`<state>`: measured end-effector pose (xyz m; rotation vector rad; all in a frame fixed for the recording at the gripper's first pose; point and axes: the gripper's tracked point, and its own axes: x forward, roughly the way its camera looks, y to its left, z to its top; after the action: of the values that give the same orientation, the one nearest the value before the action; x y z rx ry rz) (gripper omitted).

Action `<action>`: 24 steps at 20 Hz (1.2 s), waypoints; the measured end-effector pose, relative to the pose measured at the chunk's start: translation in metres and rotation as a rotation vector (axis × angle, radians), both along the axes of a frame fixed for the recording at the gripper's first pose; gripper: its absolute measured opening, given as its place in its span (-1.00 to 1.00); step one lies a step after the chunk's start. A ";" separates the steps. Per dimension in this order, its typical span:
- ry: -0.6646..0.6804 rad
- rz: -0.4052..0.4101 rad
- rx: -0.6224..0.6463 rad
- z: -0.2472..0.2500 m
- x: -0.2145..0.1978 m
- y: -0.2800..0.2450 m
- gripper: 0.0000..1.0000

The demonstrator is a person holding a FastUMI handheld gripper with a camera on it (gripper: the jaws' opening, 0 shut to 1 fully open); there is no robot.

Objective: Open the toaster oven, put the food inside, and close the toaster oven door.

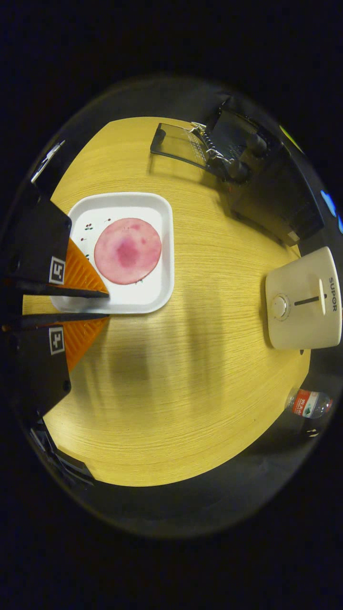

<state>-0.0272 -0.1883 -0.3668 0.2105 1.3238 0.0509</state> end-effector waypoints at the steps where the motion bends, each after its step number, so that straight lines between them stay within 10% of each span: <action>1: 0.014 -0.017 0.015 -0.006 0.002 0.001 -0.74; 9: 0.021 -0.025 0.126 -0.003 -0.008 0.002 -0.96; 24: -0.118 -0.479 0.456 0.053 -0.054 0.022 -0.97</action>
<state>-0.0816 -0.1662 -0.3137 0.8931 1.1015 -0.0419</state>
